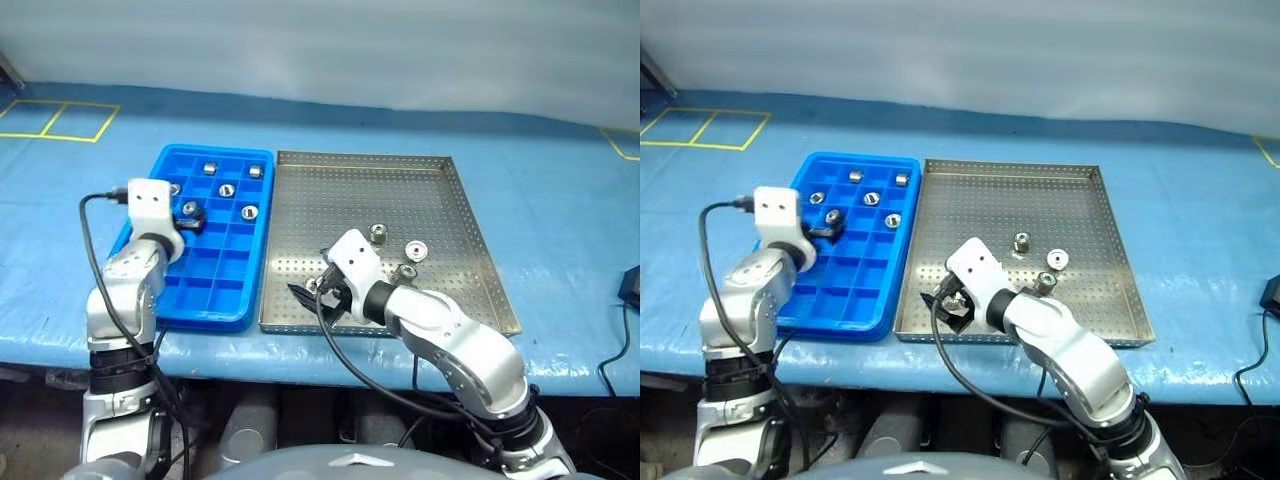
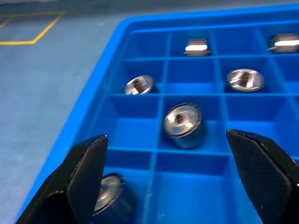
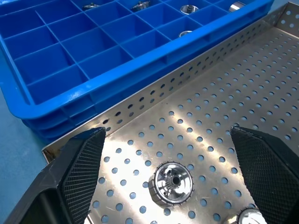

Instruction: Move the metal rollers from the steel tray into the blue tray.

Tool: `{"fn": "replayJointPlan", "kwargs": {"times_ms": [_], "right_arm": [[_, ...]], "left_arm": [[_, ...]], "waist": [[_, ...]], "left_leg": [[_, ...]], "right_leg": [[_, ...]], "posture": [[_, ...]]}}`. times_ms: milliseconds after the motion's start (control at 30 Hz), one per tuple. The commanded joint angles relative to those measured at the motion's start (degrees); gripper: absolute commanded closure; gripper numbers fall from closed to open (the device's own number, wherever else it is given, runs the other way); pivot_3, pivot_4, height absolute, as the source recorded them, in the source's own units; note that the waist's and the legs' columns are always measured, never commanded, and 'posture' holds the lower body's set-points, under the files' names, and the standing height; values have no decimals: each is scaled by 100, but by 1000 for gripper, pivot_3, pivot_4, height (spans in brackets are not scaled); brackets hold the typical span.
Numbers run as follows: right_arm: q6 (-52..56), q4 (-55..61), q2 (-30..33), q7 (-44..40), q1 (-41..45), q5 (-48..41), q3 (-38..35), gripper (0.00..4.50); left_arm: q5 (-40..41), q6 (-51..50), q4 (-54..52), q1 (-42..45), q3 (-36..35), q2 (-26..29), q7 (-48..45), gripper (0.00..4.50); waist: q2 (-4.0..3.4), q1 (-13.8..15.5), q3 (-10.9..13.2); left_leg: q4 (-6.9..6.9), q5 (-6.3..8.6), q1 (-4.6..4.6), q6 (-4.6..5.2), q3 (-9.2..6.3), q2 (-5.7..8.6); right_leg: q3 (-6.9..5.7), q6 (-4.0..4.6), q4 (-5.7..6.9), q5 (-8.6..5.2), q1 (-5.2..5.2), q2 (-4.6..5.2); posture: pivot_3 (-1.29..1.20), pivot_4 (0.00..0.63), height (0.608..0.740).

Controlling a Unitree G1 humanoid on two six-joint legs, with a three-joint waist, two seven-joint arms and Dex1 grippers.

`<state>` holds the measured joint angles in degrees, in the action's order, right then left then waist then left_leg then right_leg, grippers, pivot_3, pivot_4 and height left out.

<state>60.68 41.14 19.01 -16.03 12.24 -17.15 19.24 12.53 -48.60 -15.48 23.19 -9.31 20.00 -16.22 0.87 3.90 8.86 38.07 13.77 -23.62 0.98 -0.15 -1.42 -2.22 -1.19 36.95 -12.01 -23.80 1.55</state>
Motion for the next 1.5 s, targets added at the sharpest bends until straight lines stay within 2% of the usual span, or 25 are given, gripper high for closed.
{"fn": "replayJointPlan", "kwargs": {"times_ms": [33, 200, 467, 733, 833, 1033, 1100, 1267, 1400, 1500], "right_arm": [[88, 290, 232, 4, -130, 12, -330, 0], [139, 350, 597, 6, -336, 89, -493, 0], [297, 691, 673, -55, -619, -21, -629, 0], [350, 795, 542, 113, -712, 2, -636, 0], [346, 807, 527, 153, -722, -4, -633, 0], [339, 770, 544, 141, -638, -12, -600, 0], [332, 757, 541, 129, -604, -17, -587, 0], [251, 575, 443, 55, -318, -25, -350, 0], [120, 390, 369, -58, -73, -36, -132, 0], [-66, 249, 299, -218, 63, -73, -25, 0]], "left_arm": [[573, -330, -394, 325, 673, 264, -990, 29], [844, -612, -101, 686, 1956, 709, -2179, 29], [134, -178, 691, 1191, 3781, 1130, -3177, 29], [-616, 210, 921, 1383, 4766, 1475, -3834, 29], [-806, 317, 938, 1395, 4846, 1520, -3927, 913], [-672, 168, 664, 1279, 4117, 1318, -3613, 2796], [-619, 76, 559, 1196, 3826, 1241, -3407, 2815], [-318, -551, -287, 650, 1759, 313, -1788, 2815], [-697, -510, -1029, 102, 799, -420, -347, 2815], [-1049, -509, -1619, -371, 453, -785, 502, 2815]], "waist": [[-2, -40, -1], [-4, -190, 1], [-6, -280, 2], [-6, -307, 2], [-6, -316, 1], [-6, -315, 2], [-6, -316, 2], [-5, -308, 4], [-5, -301, 3], [-5, -291, 3]], "left_leg": [[-1, 0, 2, 0, 2, 0], [-8, 1, 5, 3, 8, 0], [-12, 1, 6, 3, 7, 0], [-10, 3, 3, 5, 16, -6], [-8, 3, 5, 5, 19, -7], [-6, 3, 3, 6, 18, -7], [-6, 3, 3, 6, 18, -8], [-2, 3, -2, 6, 14, -11], [-5, 3, 7, 6, 14, -9], [-7, 3, 10, 6, 18, -9]], "right_leg": [[2, 0, 0, -1, 0, 0], [7, 2, 1, -3, -4, -7], [8, 13, 8, -12, -10, -23], [17, 22, 3, -18, -11, -14], [19, 23, 3, -19, -11, -14], [18, 17, 4, -16, -12, -14], [19, 9, 4, -11, -12, -14], [17, -5, 4, -3, -15, -14], [19, -7, 3, -2, -7, -12], [27, -8, 4, -1, -7, -15]], "posture": [[99, 150, 740], [81, 150, 740], [35, 150, 740], [-3, 150, 740], [-4, 150, 740], [18, 150, 740], [23, 150, 740], [57, 150, 740], [84, 150, 740], [131, 150, 740]]}}
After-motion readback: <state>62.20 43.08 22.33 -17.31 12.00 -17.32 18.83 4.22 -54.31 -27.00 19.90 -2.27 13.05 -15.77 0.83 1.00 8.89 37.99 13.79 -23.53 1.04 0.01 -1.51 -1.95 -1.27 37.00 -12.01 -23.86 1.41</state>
